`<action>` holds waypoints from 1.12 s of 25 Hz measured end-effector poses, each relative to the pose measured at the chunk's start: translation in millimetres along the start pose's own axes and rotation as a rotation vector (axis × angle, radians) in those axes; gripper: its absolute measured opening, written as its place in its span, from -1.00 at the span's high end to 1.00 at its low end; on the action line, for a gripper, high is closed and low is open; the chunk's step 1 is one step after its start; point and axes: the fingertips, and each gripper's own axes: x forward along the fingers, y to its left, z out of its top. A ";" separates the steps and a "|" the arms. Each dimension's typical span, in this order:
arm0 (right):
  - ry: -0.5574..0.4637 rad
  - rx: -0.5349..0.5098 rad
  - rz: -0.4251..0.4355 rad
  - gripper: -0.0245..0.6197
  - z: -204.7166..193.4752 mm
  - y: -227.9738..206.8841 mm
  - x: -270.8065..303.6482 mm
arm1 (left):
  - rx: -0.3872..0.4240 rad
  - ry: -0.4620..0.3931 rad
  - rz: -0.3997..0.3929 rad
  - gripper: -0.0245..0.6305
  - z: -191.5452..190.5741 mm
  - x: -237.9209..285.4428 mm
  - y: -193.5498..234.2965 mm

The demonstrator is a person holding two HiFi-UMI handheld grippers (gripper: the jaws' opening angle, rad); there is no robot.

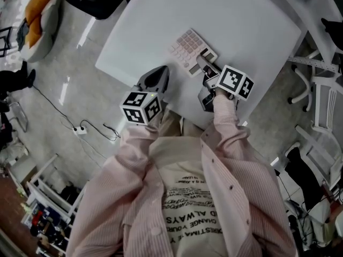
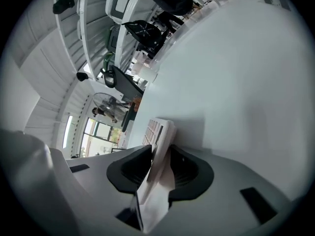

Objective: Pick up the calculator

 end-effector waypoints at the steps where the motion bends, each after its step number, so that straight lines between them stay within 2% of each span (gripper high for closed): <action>1: -0.005 0.018 0.003 0.58 0.0 -0.4 -0.5 | 0.001 0.001 0.000 0.92 -0.1 -0.1 -0.1; 5: -0.029 0.084 0.024 0.63 1.0 -1.0 -2.3 | 0.003 0.001 -0.001 0.92 -1.3 -0.1 0.4; 13: -0.049 0.114 0.086 0.67 5.7 9.0 -10.2 | 0.010 -0.012 -0.002 0.92 2.5 -1.2 -4.4; 20: -0.081 0.155 0.129 0.67 3.8 26.6 -24.8 | 0.027 -0.062 -0.009 0.92 16.5 -20.8 -5.4; 28: -0.115 0.166 0.169 0.67 5.7 49.8 -54.5 | 0.079 -0.122 -0.053 0.92 37.8 -48.9 -20.2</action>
